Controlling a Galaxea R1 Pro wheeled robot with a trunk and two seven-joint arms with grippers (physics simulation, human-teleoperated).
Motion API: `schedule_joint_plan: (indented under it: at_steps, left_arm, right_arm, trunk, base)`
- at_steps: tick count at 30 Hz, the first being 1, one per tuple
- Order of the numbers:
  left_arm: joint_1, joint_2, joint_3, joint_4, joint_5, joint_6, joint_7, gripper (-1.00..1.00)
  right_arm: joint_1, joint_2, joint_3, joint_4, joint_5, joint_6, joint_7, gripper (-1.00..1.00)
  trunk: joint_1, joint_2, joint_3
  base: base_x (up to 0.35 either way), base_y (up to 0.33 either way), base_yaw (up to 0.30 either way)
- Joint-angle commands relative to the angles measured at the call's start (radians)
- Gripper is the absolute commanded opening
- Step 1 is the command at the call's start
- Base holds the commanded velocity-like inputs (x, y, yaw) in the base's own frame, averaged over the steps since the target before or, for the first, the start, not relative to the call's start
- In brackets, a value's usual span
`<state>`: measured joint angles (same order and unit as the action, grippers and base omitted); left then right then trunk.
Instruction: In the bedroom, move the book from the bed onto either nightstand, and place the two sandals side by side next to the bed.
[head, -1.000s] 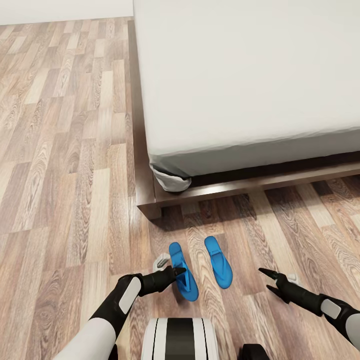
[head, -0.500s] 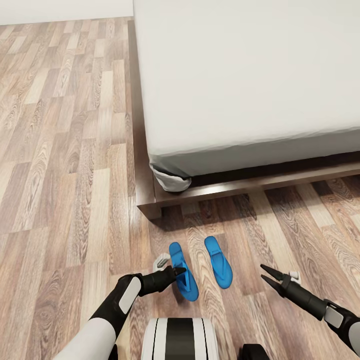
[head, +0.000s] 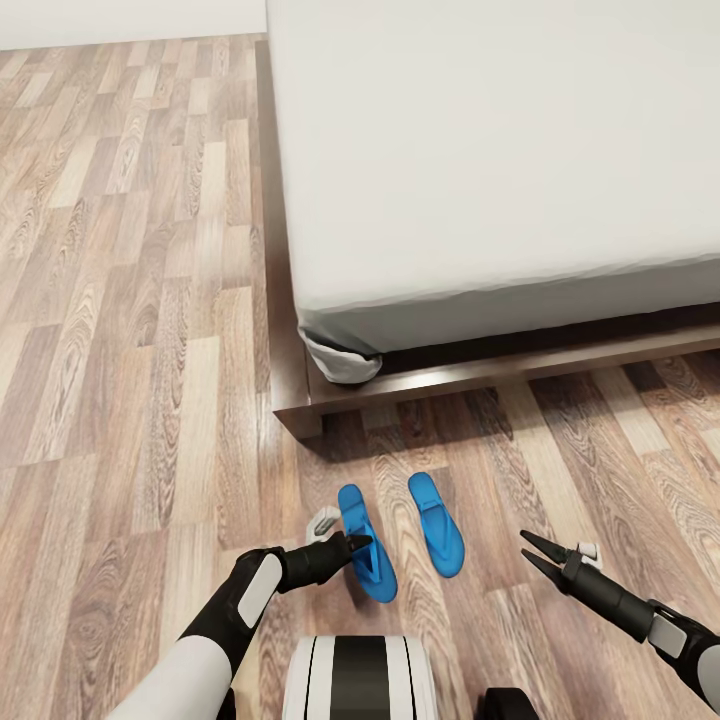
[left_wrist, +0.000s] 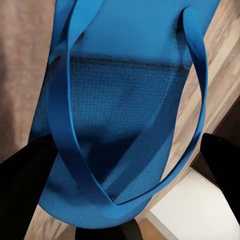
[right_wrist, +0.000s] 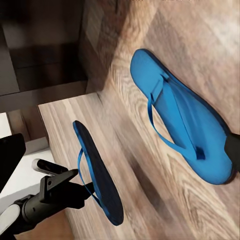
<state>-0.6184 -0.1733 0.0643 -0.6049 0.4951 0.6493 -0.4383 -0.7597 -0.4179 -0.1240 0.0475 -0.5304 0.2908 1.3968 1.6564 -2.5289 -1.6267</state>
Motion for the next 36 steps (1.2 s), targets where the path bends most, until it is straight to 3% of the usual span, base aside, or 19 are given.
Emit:
schedule_joint_plan:
  at_steps: [1, 24, 36]
  left_arm:
    - [0.0, -0.001, 0.006, 0.0, 0.0, 0.007, -0.002, -1.0]
    - [0.0, -0.001, 0.006, 0.0, 0.0, 0.007, -0.002, -1.0]
    - [0.0, -0.001, 0.005, -0.008, -0.002, 0.008, 0.002, -1.0]
  right_arm:
    - [-0.001, 0.0, -0.008, 0.003, 0.004, 0.01, 0.004, 1.0]
    - [-0.001, 0.002, -0.008, 0.004, 0.004, 0.01, 0.002, 1.0]
    - [-0.001, 0.001, -0.008, 0.005, 0.006, 0.011, 0.001, 1.0]
  trunk:
    - [0.0, 0.0, -0.001]
    - [0.0, 0.0, -0.001]
    - [0.0, 0.0, -0.001]
  base:
    - [0.0, -0.062, 0.0]
    - [0.0, -0.123, 0.0]
    - [0.0, -0.016, 0.0]
